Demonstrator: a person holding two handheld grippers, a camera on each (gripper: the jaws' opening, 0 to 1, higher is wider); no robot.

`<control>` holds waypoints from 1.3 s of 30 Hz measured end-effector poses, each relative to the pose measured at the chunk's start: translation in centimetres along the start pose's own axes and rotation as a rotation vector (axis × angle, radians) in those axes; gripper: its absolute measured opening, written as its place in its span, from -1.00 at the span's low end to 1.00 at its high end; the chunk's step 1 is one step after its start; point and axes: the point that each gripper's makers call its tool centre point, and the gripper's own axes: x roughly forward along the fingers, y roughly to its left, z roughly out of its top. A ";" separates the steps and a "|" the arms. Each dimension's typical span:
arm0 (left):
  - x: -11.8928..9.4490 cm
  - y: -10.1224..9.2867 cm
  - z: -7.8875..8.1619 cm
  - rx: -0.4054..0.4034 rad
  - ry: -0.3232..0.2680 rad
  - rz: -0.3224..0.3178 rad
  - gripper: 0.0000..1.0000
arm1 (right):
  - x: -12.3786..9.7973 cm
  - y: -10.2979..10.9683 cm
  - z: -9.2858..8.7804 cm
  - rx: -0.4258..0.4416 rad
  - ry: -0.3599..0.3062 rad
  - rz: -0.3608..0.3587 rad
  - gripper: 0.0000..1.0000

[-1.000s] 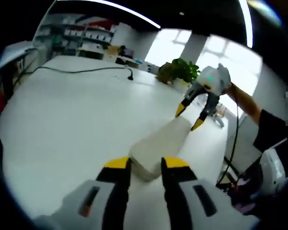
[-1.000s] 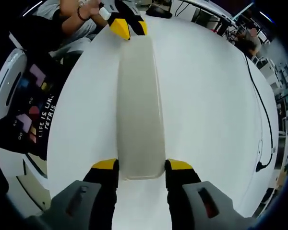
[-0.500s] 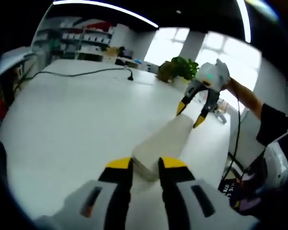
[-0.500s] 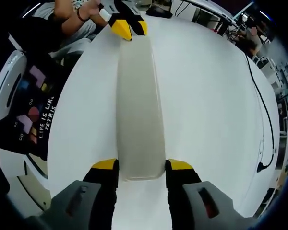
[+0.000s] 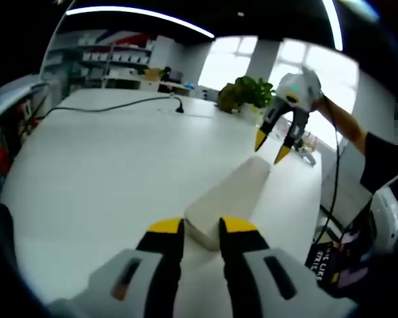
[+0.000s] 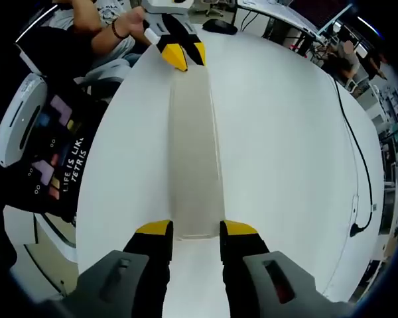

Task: Arrange the utensils inside the cutlery case until each visible utensil rests in its matching compartment.

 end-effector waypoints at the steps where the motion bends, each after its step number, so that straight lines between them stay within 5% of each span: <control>1: 0.0 0.0 -0.1 0.004 0.004 0.000 -0.55 | 0.2 0.1 -0.2 -0.006 0.013 0.002 -0.47; 24: 0.3 -0.5 -0.1 0.108 0.045 0.035 -0.53 | 0.7 -0.7 -0.6 -0.017 0.154 0.004 -0.50; 28: 0.3 -0.5 0.0 0.136 0.078 0.053 -0.57 | 1.0 -0.6 -0.6 -0.011 0.177 0.017 -0.49; 32: 0.2 -0.4 0.4 0.259 0.120 0.064 -0.61 | 1.1 -0.6 -0.6 -0.021 0.211 0.014 -0.50; 36: 0.2 -1.3 1.5 0.276 0.132 0.034 -0.61 | 1.0 -0.6 -0.7 -0.016 0.225 0.015 -0.50; 39: 0.1 -2.4 1.5 0.313 0.215 -0.011 -0.61 | 1.0 -0.5 -0.7 -0.018 0.223 0.006 -0.52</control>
